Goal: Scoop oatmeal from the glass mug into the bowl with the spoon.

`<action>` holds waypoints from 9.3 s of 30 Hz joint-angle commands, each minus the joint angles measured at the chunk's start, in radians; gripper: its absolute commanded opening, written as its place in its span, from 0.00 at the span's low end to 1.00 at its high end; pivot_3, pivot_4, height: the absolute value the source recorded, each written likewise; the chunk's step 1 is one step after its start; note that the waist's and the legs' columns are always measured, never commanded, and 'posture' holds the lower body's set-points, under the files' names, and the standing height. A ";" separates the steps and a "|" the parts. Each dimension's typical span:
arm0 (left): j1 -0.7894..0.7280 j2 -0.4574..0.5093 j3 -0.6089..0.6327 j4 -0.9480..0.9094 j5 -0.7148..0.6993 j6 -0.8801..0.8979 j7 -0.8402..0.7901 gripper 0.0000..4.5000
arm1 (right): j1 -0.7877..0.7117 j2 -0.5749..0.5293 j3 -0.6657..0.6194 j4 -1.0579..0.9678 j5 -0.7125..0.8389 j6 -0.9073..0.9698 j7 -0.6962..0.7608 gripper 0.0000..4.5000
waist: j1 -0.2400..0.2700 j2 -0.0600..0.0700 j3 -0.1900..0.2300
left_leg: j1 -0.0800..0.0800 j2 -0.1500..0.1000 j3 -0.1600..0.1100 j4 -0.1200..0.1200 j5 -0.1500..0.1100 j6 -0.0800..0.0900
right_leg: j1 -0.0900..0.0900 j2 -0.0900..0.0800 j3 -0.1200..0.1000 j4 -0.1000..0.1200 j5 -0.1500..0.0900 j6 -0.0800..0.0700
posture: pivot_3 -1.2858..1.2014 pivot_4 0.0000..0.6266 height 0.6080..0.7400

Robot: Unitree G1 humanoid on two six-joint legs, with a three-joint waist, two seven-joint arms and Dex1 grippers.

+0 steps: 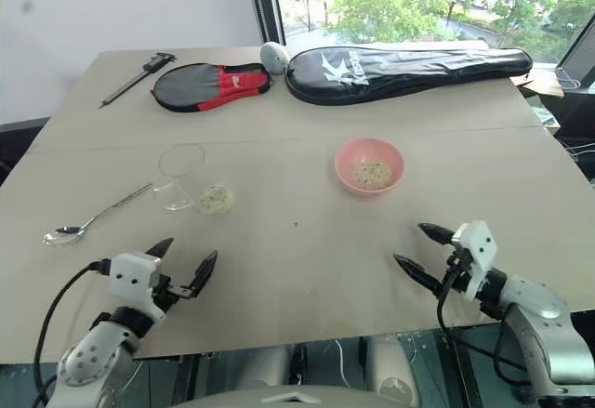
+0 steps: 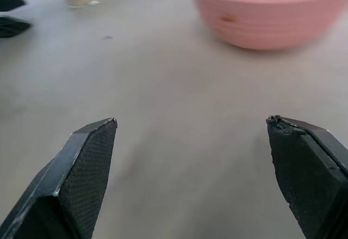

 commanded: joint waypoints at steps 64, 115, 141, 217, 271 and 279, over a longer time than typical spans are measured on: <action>-0.635 0.601 0.219 1.235 -0.118 -0.303 -0.500 0.01 | -0.388 -0.086 0.133 -0.328 0.277 0.297 -0.017 1.00 | -0.018 -0.009 0.000 | 0.010 0.006 0.015 -0.005 0.000 -0.001 | -0.004 0.005 0.010 0.008 0.003 -0.005 | 0.52 0.24 1.00; -0.840 0.223 -0.380 -0.235 -0.111 0.357 -0.139 0.00 | -1.009 0.236 -0.041 0.079 0.917 0.874 -0.921 0.19 | 0.000 -0.011 0.007 | -0.005 0.001 0.001 -0.001 0.000 -0.001 | -0.004 0.002 0.001 -0.001 0.006 -0.002 | 0.52 0.24 1.00; -0.535 0.002 -0.119 -0.479 -0.034 0.354 0.161 0.56 | -1.030 0.168 -0.133 0.205 0.852 0.833 -0.927 0.00 | -0.001 -0.011 0.007 | -0.006 0.002 0.001 -0.001 0.000 0.000 | -0.004 0.002 0.001 -0.003 0.006 -0.002 | 0.52 0.24 1.00; -0.979 0.022 -0.275 0.625 0.129 -0.335 -0.161 0.01 | -1.096 0.170 0.246 0.205 0.225 0.640 -0.475 0.00 | 0.000 -0.008 0.007 | -0.019 0.001 -0.005 -0.001 0.000 0.000 | -0.011 0.001 -0.009 -0.007 0.007 -0.001 | 0.52 0.24 1.00; -1.301 -0.128 -0.308 1.186 0.207 -0.664 -0.156 0.01 | -1.306 0.364 -0.697 0.469 0.414 1.277 -1.028 0.00 | 0.001 -0.008 0.007 | -0.020 0.000 -0.009 0.001 0.002 -0.004 | -0.010 -0.001 -0.013 -0.005 0.008 0.000 | 0.52 0.24 1.00; -1.335 -0.119 -0.302 1.269 0.211 -0.696 -0.162 0.01 | -1.323 0.361 -0.811 0.490 0.467 1.292 -1.092 0.00 | 0.000 -0.007 0.007 | -0.020 0.000 -0.010 0.001 0.002 -0.004 | -0.010 -0.001 -0.013 -0.004 0.008 0.000 | 0.52 0.24 1.00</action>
